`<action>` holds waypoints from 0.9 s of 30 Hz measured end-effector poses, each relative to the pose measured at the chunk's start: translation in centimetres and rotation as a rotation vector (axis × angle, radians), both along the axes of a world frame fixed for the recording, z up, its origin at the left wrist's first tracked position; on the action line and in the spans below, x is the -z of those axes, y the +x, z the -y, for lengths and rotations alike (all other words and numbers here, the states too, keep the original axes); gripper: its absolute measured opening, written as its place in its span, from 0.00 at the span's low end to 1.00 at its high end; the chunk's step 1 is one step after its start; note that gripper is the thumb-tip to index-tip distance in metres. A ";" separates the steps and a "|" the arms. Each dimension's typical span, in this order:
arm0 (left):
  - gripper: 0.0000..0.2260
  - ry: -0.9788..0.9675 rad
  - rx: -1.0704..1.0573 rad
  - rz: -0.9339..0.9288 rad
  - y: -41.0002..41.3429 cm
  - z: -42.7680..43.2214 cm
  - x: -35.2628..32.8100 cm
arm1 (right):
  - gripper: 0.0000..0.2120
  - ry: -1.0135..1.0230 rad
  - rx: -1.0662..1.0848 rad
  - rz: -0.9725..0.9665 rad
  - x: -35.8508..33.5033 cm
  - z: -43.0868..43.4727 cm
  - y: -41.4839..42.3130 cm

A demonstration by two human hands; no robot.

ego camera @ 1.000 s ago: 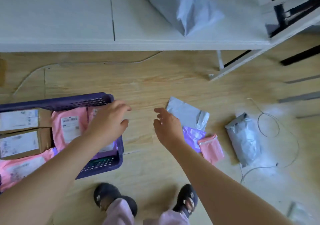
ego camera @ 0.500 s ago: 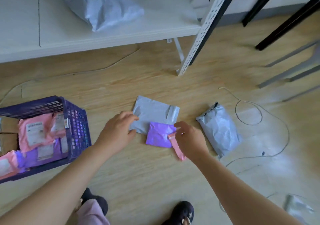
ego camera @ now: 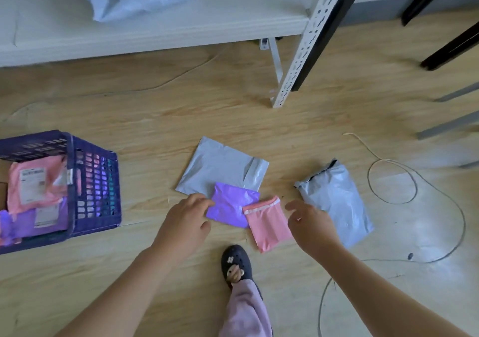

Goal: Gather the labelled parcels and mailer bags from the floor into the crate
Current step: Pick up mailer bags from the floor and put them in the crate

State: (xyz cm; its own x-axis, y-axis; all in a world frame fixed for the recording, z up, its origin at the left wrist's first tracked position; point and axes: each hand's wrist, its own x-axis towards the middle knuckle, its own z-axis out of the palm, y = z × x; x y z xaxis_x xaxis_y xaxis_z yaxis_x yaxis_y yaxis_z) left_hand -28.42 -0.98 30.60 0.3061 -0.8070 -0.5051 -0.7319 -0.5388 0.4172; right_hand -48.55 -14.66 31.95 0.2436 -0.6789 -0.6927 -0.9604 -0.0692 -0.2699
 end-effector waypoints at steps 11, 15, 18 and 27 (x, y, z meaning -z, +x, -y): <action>0.22 0.167 -0.019 -0.037 1.0 7.0 16.9 | 0.18 0.132 -0.112 -0.068 16.4 4.1 2.8; 0.23 0.219 0.009 -0.009 -0.5 8.3 24.0 | 0.17 0.201 -0.214 -0.087 23.9 3.7 2.0; 0.24 0.278 0.074 0.052 -1.7 9.2 29.1 | 0.18 0.227 -0.249 -0.094 29.7 3.2 0.7; 0.31 0.394 0.196 0.194 -3.8 11.7 40.5 | 0.37 0.367 -0.343 -0.064 41.7 3.3 -0.3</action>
State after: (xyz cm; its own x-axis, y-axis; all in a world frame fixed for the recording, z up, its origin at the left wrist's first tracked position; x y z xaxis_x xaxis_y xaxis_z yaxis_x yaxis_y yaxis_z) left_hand -32.25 -12.67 -9.93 0.2859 -0.6179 -0.7325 -0.8798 -0.4722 0.0549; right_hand -48.81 -17.96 -9.70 0.3587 -0.2765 -0.8915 -0.9146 -0.2951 -0.2765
